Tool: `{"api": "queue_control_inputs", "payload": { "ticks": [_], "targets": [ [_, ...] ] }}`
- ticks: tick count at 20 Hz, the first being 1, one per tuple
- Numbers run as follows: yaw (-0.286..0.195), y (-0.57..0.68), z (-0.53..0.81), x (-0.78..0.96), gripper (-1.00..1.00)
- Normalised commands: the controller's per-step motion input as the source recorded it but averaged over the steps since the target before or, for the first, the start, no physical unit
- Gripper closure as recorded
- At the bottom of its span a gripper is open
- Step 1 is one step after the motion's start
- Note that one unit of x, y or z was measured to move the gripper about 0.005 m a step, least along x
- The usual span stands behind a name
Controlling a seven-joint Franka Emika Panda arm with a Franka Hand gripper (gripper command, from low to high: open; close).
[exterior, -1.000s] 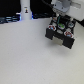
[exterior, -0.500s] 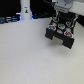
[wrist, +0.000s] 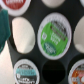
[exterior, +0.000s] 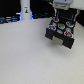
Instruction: Open the kcup holder, insert the kcup into the holder, and close the kcup holder
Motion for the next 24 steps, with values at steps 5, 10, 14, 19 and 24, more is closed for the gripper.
{"api": "queue_control_inputs", "payload": {
  "ticks": [5, 10, 14, 19, 24],
  "targets": [
    [0.022, -0.44, 0.17, 0.63, -1.00],
    [0.024, -0.39, 0.04, 0.68, -1.00],
    [0.043, -0.32, -0.02, 0.69, -1.00],
    [0.058, -0.17, -0.02, 0.70, -1.00],
    [0.120, 0.09, -0.15, 0.52, -1.00]
  ]
}}
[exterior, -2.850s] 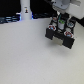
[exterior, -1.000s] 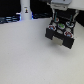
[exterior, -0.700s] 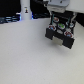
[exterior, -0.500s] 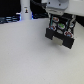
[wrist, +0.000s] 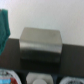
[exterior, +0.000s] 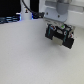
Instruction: Open the kcup holder, insert the kcup into the holder, and close the kcup holder
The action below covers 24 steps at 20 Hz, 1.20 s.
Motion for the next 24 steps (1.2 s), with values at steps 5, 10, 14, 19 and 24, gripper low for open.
{"api": "queue_control_inputs", "payload": {
  "ticks": [5, 10, 14, 19, 24],
  "targets": [
    [0.204, 0.24, -0.18, 0.22, -1.00],
    [0.224, 0.22, -0.19, 0.04, -1.00],
    [0.184, 0.28, -0.12, -0.18, -1.00],
    [0.146, 0.36, -0.02, -0.36, -1.00],
    [0.105, 0.49, 0.02, -0.45, -1.00]
  ]
}}
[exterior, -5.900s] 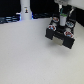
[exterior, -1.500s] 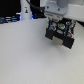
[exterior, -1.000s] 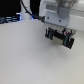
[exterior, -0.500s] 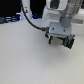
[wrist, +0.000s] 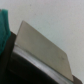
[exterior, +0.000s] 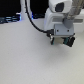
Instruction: Open the kcup holder, insert the kcup into the holder, and close the kcup holder
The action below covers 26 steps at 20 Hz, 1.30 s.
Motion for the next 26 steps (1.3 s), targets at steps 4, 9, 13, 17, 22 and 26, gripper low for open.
{"api": "queue_control_inputs", "payload": {
  "ticks": [4, 9, 13, 17, 22, 26],
  "targets": [
    [0.089, 0.56, 0.03, -0.50, -1.00],
    [0.088, 0.55, 0.04, -0.55, -1.00],
    [0.066, 0.54, 0.02, -0.72, -1.00],
    [0.043, 0.50, -0.02, -0.85, -1.00],
    [0.045, 0.44, -0.03, -0.93, -1.00],
    [0.053, 0.47, 0.00, -0.84, -1.00]
  ]
}}
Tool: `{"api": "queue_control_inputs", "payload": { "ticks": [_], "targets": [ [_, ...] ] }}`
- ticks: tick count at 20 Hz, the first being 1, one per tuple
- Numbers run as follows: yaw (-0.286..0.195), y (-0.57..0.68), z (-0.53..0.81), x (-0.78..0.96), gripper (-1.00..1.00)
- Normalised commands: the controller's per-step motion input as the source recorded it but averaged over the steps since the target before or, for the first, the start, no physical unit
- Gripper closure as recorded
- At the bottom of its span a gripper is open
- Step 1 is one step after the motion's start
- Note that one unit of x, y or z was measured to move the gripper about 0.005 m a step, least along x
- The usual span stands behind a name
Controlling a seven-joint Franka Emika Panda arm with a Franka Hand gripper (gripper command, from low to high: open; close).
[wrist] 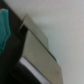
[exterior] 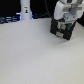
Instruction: Open the kcup holder, insert the kcup into the holder, and close the kcup holder
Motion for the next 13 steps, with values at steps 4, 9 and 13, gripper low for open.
{"api": "queue_control_inputs", "payload": {
  "ticks": [4, 9, 13],
  "targets": [
    [0.083, 0.46, 0.10, -0.62, -1.00],
    [0.087, 0.31, 0.71, -0.13, -1.00],
    [0.029, 0.13, 0.88, 0.06, -1.00]
  ]
}}
